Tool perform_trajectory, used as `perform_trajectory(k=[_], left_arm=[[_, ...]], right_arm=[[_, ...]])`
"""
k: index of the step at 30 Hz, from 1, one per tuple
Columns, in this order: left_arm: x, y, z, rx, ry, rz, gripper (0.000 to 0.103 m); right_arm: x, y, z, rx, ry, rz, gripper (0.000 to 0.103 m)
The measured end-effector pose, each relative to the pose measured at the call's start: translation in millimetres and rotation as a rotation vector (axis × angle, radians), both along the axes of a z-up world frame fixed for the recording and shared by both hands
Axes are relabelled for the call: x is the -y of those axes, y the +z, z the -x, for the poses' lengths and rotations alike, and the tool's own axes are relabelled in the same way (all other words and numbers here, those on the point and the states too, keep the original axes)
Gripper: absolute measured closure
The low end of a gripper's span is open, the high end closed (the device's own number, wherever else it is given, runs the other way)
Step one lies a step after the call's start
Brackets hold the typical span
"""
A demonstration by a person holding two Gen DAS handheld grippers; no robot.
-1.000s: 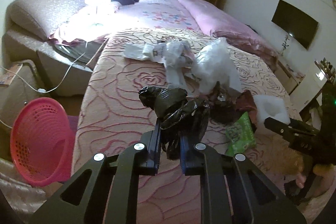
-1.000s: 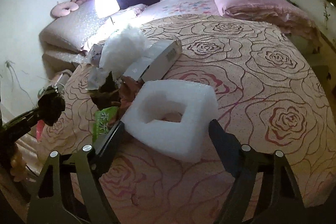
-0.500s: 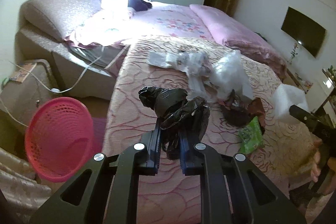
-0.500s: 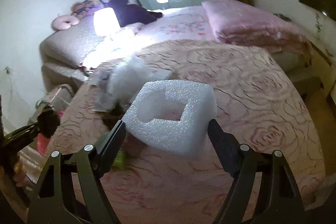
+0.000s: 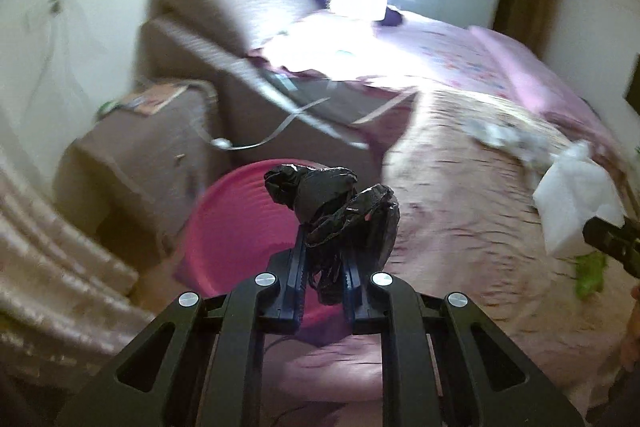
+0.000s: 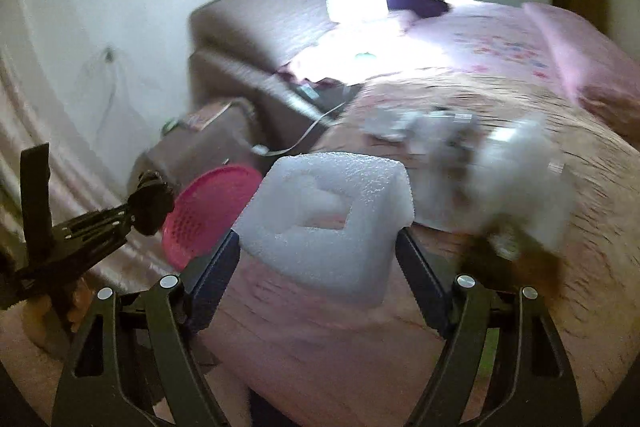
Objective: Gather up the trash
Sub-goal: 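Drop the black bag into the pink basket with the left tool while the right carries foam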
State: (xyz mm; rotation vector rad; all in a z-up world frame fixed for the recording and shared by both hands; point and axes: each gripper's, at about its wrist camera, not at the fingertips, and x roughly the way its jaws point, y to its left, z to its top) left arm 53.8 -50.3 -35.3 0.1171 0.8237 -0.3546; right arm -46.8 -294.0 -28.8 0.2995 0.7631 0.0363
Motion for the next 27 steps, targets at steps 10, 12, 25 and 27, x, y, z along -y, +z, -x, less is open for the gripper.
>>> perform_trajectory(k=[10, 12, 25, 27], left_arm=[[-33, -39, -36, -0.074, 0.103, 0.008, 0.089], [-32, -47, -39, -0.086, 0.098, -0.004, 0.089], [-46, -61, -53, -0.101, 0.117, 0.020, 0.041], [-49, -58, -53, -0.096, 0.124, 0.024, 0.037]], right_arm=[[-75, -19, -92, -0.065, 0.194, 0.022, 0.025], [-85, -27, -105, -0.086, 0.214, 0.042, 0.024], [-116, -65, -153, -0.198, 0.221, 0.038, 0.011], [-113, -66, -154, -0.201, 0.212, 0.022, 0.011]])
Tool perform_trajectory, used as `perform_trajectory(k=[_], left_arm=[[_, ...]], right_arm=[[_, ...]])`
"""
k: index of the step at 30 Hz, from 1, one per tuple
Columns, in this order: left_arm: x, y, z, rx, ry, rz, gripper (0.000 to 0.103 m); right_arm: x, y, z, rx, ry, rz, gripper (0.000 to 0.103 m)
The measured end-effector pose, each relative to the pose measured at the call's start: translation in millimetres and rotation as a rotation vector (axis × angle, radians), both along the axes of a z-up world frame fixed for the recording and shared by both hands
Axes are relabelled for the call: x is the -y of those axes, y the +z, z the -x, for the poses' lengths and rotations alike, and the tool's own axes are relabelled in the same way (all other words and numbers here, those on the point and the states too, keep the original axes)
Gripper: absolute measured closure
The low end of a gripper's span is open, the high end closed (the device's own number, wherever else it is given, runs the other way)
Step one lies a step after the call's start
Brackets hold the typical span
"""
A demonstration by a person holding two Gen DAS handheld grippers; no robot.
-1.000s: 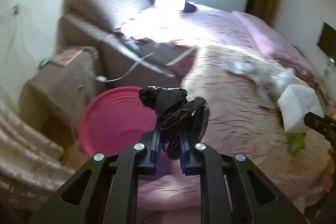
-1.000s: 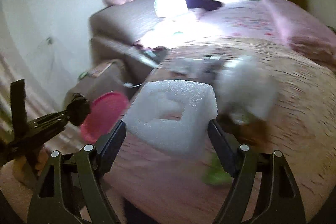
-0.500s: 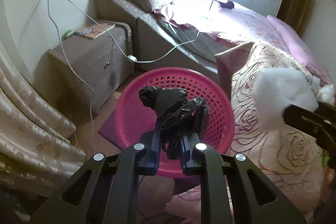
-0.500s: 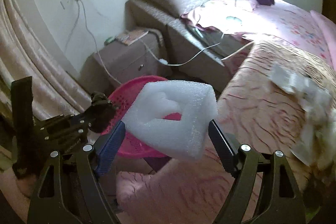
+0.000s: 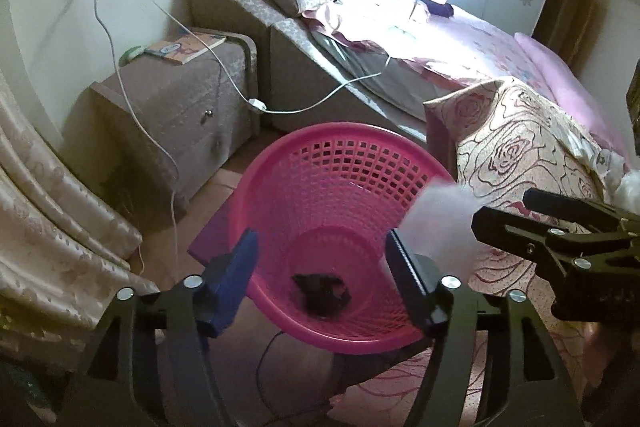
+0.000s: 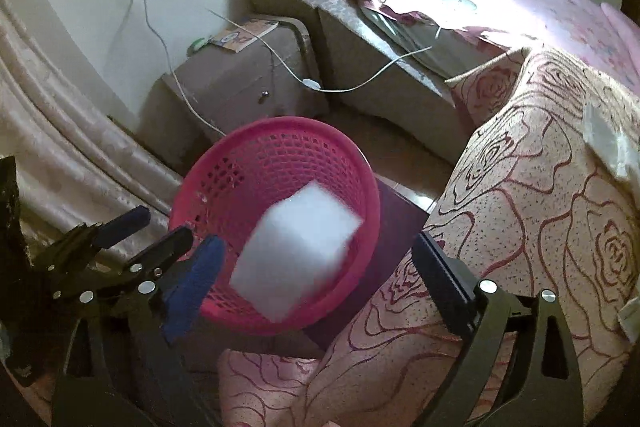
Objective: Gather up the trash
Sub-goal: 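Drop the black bag into the pink basket with the left tool while the right carries foam, then release the white foam block into the pink basket with the right tool, then return to the bed and grasp the long grey paper strip with the left tool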
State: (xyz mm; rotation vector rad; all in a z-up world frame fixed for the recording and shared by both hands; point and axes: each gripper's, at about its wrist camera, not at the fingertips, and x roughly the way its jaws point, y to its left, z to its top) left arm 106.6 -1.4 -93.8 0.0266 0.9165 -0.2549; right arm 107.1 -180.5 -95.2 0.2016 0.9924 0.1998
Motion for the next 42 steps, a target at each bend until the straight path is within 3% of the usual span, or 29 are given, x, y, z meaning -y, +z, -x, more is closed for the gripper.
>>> perform_trajectory(k=[9, 21, 37, 42], left_arm=[[-6, 17, 5, 0.052, 0.041, 0.001, 0.029], [32, 46, 36, 0.146, -0.040, -0.032, 0.024], [94, 49, 61, 0.128, -0.193, -0.018, 0.024], [133, 53, 65, 0.126, -0.279, 0.001, 0.024]], right_arm=[[20, 20, 34, 0.077, -0.068, -0.014, 0.011], [67, 59, 117, 0.233, -0.228, 0.026, 0.010], [144, 59, 205, 0.252, -0.441, 0.062, 0.010], [168, 57, 225, 0.254, -0.515, 0.065, 0.010]])
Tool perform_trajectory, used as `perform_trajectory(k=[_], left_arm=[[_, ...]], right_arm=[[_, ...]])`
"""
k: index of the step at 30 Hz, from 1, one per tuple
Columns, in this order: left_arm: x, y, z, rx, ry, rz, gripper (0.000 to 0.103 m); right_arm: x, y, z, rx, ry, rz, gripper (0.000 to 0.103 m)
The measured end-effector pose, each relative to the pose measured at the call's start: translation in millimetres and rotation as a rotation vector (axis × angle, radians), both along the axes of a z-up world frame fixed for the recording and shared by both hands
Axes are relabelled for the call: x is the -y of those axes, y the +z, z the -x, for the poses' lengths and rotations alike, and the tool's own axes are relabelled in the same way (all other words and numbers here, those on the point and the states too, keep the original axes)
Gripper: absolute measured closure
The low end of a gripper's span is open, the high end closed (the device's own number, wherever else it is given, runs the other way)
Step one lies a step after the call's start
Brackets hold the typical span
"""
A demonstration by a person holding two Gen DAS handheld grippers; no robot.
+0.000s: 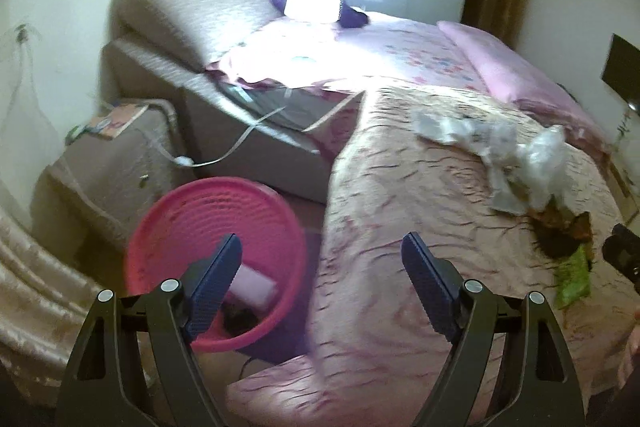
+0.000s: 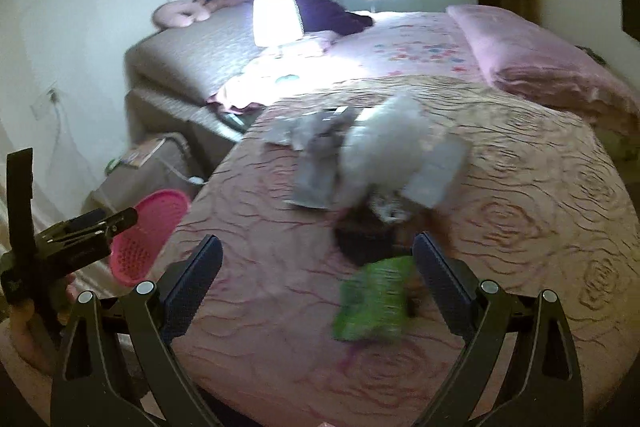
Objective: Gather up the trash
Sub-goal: 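Return to the bed and grasp the long grey paper strip with the left tool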
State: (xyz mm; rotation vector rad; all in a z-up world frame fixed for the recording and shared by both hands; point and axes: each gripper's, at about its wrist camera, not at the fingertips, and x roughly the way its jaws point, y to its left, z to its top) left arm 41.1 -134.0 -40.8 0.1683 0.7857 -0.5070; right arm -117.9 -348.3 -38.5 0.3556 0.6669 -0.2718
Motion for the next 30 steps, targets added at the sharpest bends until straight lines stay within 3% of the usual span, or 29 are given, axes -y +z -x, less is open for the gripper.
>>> perform_trajectory(k=[6, 13, 18, 22, 27, 30], left_arm=[[61, -6, -5, -0.056, -0.117, 0.010, 0.024], [124, -21, -11, -0.094, -0.239, -0.030, 0.027], [161, -34, -17, -0.134, -0.305, -0.054, 0.043], [176, -39, -22, -0.159, -0.336, -0.055, 0.047], [185, -42, -27, -0.212, -0.368, -0.031, 0.076], [188, -41, -23, -0.203, -0.373, -0.025, 0.079]], right_arm=[[27, -1, 16, 0.012, -0.071, -0.013, 0.010], [44, -9, 21, 0.005, -0.114, -0.032, 0.010], [55, -16, 23, -0.009, -0.133, -0.050, 0.010], [61, -19, 25, -0.011, -0.146, -0.059, 0.010], [68, -20, 28, -0.010, -0.163, -0.067, 0.010], [71, -21, 31, -0.009, -0.171, -0.072, 0.010]])
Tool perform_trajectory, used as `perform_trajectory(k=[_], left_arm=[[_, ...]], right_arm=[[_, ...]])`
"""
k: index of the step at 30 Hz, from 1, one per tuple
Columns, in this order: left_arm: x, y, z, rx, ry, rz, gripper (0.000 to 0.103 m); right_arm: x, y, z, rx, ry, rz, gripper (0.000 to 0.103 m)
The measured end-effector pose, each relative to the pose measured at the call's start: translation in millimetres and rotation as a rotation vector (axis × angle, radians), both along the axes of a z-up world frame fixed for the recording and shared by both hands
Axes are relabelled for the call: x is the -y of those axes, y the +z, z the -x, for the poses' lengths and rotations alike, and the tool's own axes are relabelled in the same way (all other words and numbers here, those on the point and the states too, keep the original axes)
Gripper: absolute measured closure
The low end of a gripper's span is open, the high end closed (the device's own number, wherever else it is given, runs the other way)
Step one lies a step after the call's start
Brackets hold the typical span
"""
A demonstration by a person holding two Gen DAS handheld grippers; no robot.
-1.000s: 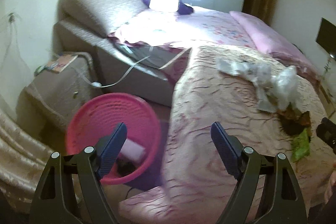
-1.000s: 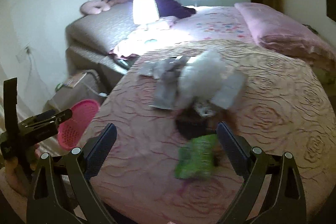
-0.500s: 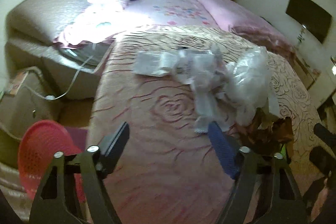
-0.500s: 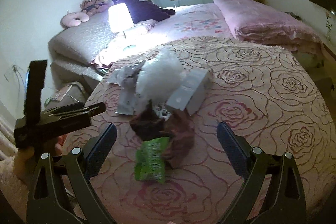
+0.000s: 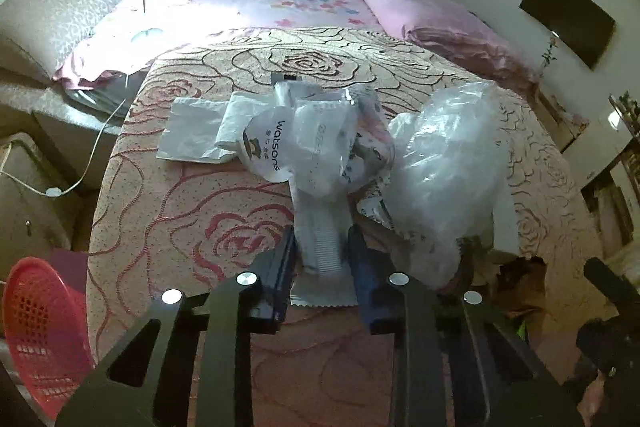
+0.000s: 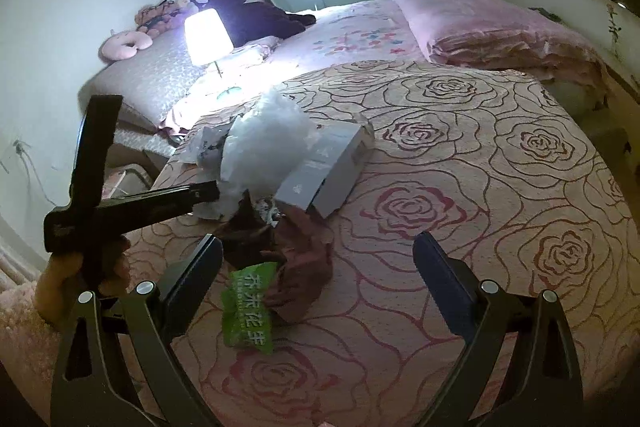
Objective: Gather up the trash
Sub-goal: 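Return to the bed and grasp the long grey paper strip with the left tool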
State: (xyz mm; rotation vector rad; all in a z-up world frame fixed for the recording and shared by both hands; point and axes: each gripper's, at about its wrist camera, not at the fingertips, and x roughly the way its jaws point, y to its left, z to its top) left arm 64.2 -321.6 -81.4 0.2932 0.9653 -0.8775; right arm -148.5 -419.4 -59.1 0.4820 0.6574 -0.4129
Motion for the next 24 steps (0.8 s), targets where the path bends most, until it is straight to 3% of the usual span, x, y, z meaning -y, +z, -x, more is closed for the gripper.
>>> perform_trajectory(k=[13, 24], left_arm=[[-41, 40, 64, 0.137, -0.074, 0.013, 0.083], [-101, 50, 91, 0.161, 0.009, 0.060, 0.083]], right_arm=[[-2, 9, 8, 0.035, 0.006, -0.010, 0.010], [-6, 8, 17, 0.029, 0.017, -0.012, 0.010]])
